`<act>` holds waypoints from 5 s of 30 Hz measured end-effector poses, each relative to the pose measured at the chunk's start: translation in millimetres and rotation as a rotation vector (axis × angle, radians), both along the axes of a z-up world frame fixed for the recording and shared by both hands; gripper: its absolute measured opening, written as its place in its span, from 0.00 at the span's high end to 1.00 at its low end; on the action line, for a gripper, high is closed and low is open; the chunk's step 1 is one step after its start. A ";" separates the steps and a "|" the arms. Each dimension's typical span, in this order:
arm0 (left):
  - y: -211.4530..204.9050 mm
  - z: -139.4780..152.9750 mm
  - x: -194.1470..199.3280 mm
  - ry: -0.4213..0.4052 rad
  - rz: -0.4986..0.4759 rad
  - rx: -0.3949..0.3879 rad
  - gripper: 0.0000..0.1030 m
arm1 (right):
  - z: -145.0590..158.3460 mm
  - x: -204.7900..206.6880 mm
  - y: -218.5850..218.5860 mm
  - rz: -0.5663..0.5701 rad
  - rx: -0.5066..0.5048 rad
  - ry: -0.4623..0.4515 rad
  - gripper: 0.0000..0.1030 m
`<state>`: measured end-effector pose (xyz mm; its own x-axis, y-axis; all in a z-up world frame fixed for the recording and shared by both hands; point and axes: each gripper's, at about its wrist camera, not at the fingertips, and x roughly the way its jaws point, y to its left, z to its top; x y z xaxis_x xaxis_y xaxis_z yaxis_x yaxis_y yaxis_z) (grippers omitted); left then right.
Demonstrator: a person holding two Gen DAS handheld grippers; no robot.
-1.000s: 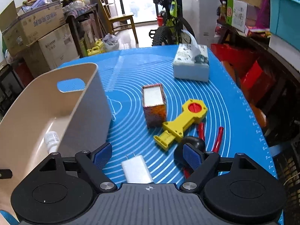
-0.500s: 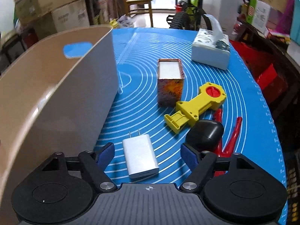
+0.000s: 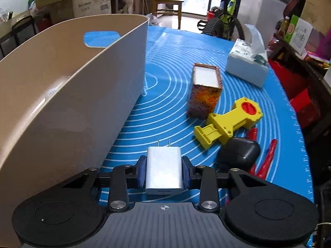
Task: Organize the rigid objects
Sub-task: 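Lift the charger plug into the basket and open the right tool, then move the right tool to the red figure toy and close on its legs, then lift the red figure into the basket and open the right tool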
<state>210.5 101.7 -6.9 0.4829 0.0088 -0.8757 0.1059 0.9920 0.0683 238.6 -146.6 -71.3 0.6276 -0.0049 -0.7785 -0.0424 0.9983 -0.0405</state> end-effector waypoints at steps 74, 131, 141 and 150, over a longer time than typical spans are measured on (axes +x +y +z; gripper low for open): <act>-2.2 -0.4 -1.9 -0.018 -0.013 0.016 0.90 | 120.0 -53.9 46.0 0.014 0.078 -0.272 0.27; -0.9 0.5 -2.1 -0.016 -0.009 0.015 0.89 | 28.6 -26.5 -90.1 -0.458 0.066 -0.025 0.64; 0.3 0.6 -2.7 -0.016 -0.007 0.015 0.89 | 66.9 -40.0 -75.3 -0.430 0.053 -0.170 0.65; -0.3 0.5 -2.5 -0.017 -0.008 0.016 0.89 | 98.9 -52.4 -57.1 -0.380 0.055 -0.323 0.65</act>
<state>208.0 101.4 -6.4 0.4975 0.0185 -0.8673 0.1127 0.9899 0.0857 186.2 -203.7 27.6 0.7984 -0.2442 -0.5503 0.3304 0.9418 0.0615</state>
